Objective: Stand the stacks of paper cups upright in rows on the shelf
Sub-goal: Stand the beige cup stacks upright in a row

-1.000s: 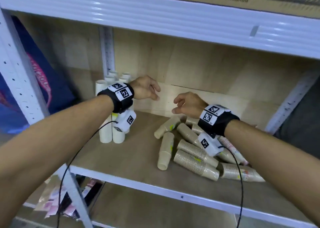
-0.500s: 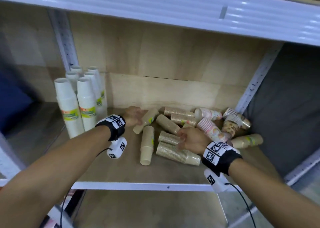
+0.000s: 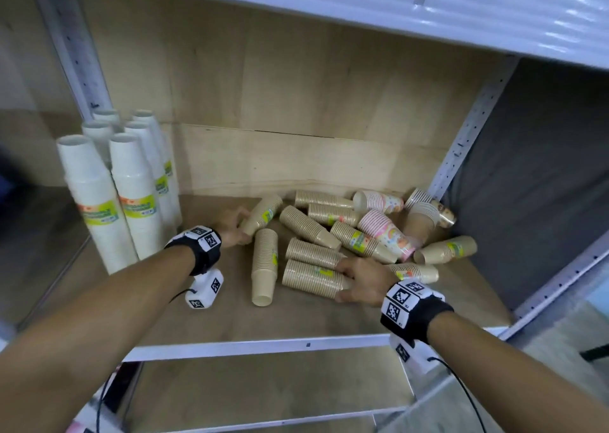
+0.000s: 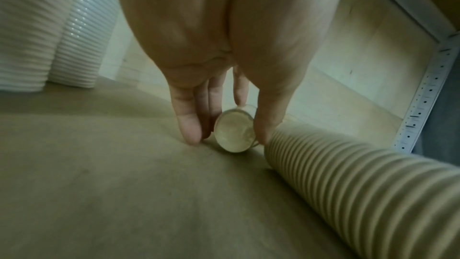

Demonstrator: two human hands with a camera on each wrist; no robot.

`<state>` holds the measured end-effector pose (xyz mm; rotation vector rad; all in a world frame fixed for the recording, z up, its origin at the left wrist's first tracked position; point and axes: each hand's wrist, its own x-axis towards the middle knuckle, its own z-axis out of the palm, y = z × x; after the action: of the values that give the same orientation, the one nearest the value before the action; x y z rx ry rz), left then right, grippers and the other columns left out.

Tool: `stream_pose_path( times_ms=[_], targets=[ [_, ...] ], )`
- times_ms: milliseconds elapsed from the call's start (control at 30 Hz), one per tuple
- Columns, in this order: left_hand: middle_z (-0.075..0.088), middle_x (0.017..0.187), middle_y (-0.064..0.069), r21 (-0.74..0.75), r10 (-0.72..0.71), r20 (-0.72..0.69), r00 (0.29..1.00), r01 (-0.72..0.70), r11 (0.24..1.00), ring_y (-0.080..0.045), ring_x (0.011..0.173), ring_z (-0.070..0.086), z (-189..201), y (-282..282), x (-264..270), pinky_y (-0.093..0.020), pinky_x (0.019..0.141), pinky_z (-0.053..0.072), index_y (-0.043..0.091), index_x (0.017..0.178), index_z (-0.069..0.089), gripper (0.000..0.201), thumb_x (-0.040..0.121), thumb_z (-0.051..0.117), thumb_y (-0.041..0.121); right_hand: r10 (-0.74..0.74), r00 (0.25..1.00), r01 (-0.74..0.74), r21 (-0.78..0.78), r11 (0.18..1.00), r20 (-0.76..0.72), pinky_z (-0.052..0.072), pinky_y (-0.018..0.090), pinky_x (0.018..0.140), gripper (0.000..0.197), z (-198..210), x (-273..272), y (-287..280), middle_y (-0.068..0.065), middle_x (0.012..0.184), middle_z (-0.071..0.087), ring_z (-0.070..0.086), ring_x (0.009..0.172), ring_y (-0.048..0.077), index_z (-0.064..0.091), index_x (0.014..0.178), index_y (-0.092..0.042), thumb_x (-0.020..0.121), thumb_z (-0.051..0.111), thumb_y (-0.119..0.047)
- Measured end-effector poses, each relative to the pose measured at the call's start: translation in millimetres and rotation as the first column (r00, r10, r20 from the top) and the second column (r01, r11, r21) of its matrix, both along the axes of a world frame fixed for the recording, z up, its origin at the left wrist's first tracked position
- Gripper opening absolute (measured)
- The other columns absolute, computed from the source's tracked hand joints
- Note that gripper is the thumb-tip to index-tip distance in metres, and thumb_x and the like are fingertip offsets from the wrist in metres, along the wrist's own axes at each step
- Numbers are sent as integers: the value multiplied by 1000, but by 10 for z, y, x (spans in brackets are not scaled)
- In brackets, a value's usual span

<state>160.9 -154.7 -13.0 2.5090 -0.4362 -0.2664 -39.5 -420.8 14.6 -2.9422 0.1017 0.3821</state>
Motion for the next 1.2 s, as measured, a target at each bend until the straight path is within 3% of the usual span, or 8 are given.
stream_pose_path(
  times_ms=[200, 367, 600, 700, 833, 1000, 1100, 1200],
  targets=[
    [57, 124, -7, 6, 47, 37, 998, -47, 999, -26, 108, 56, -23, 24, -22, -32, 86, 45, 20, 129, 53, 60, 75, 79, 17, -2, 1000, 2, -40, 999, 10, 49, 36, 90, 68, -16, 12, 48, -5, 123, 61, 60, 111, 22, 51, 132, -33, 71, 74, -49],
    [56, 127, -5, 15, 71, 48, 996, -72, 997, -24, 110, 57, 55, 73, -9, -33, 89, 48, 22, 128, 55, 55, 78, 75, 20, 36, 999, -37, -20, 999, -13, 51, 34, 83, 63, 78, 49, 41, -8, 107, 63, 62, 101, 19, 58, 121, -31, 64, 72, -55],
    [66, 116, -4, -108, 142, 99, 985, -132, 985, -22, 103, 62, 346, 61, 53, -27, 85, 48, 16, 122, 63, 43, 80, 73, 16, 30, 996, -40, 113, 993, 86, 50, 29, 83, 56, 410, 194, -52, -7, 105, 62, 61, 100, 15, 62, 119, -27, 68, 79, -42],
    [68, 106, -6, -162, 154, 114, 981, -135, 978, -19, 91, 62, 481, 18, 72, -23, 73, 44, 14, 118, 65, 37, 82, 71, 14, 26, 989, -54, 191, 980, 146, 42, 21, 69, 46, 623, 275, -58, -8, 97, 60, 59, 89, 12, 64, 113, -24, 72, 80, -35],
    [63, 95, -1, -193, 176, 181, 968, -141, 971, -19, 91, 59, 670, -41, 69, -22, 74, 42, 13, 117, 65, 33, 84, 68, 13, 29, 978, -81, 245, 966, 208, 35, 18, 58, 39, 874, 408, -19, -12, 79, 48, 50, 72, 3, 63, 112, -22, 77, 78, -28],
    [59, 92, 2, -216, 162, 237, 958, -110, 970, -16, 87, 54, 908, -90, 52, -20, 69, 40, 14, 107, 66, 23, 86, 65, 9, 52, 961, -125, 258, 958, 272, 49, 32, 74, 38, 1081, 611, 77, -12, 78, 48, 54, 79, 13, 63, 112, -24, 76, 78, -27],
    [60, 82, 3, -254, 162, 229, 960, -102, 962, -15, 82, 55, 1054, -66, 66, -16, 63, 41, 16, 101, 66, 20, 85, 65, 6, 57, 951, -155, 306, 939, 305, 47, 27, 68, 36, 1170, 774, 141, -8, 77, 49, 54, 77, 14, 63, 109, -23, 76, 78, -21],
    [64, 89, 0, -229, 184, 250, 950, -127, 965, -16, 86, 58, 1209, -19, 91, -19, 71, 40, 15, 104, 66, 21, 85, 65, 9, 70, 939, -185, 322, 929, 337, 51, 31, 82, 42, 1260, 940, 228, -1, 94, 60, 59, 92, 17, 61, 115, -21, 77, 78, -20]
  ],
)
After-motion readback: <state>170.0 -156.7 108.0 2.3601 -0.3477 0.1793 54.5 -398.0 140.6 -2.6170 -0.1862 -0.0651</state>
